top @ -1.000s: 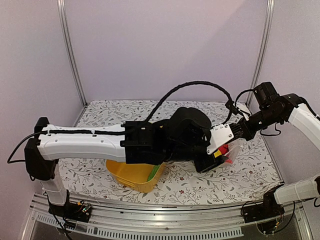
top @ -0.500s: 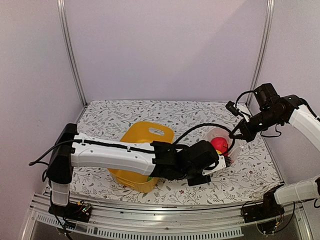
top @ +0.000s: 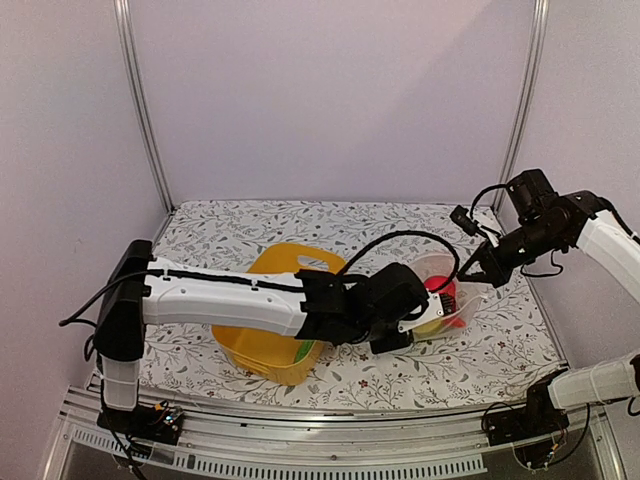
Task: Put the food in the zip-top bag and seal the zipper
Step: Pass from the right arm to the left, then pass from the left arm to the right
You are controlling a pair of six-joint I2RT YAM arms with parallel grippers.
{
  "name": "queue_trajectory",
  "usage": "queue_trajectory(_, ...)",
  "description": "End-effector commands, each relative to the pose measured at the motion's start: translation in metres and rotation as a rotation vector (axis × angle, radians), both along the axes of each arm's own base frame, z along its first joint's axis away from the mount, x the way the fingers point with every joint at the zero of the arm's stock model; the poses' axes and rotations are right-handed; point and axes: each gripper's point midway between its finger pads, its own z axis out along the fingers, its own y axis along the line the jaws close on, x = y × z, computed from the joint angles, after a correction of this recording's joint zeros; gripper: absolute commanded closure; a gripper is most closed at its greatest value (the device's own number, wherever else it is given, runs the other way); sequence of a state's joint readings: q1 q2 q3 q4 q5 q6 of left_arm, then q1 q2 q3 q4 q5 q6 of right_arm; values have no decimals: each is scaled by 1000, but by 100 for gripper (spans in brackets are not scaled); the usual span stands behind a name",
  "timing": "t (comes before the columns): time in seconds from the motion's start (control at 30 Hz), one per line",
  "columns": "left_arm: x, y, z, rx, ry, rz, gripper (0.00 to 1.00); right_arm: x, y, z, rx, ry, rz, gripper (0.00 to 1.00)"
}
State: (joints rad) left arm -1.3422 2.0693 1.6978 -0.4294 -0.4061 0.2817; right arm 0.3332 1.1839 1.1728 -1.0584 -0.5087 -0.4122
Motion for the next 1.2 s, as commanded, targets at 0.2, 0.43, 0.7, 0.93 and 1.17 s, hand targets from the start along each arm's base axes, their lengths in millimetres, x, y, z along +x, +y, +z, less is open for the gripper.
queue_trajectory(0.2,-4,9,114,-171,-131,75,100,-13,9,66,72,-47,92,98)
queue_trajectory(0.43,-9,11,85,-163,-89,128,100,-1,15,9,45,83,96,96)
queue_trajectory(0.7,9,33,51,-128,-8,238,100,-14,16,26,84,53,123,77)
queue_trajectory(0.93,7,35,63,-167,0,249,100,-31,-5,25,51,-6,106,66)
queue_trajectory(1.17,9,40,57,-160,0,259,100,-49,-17,21,78,-53,89,60)
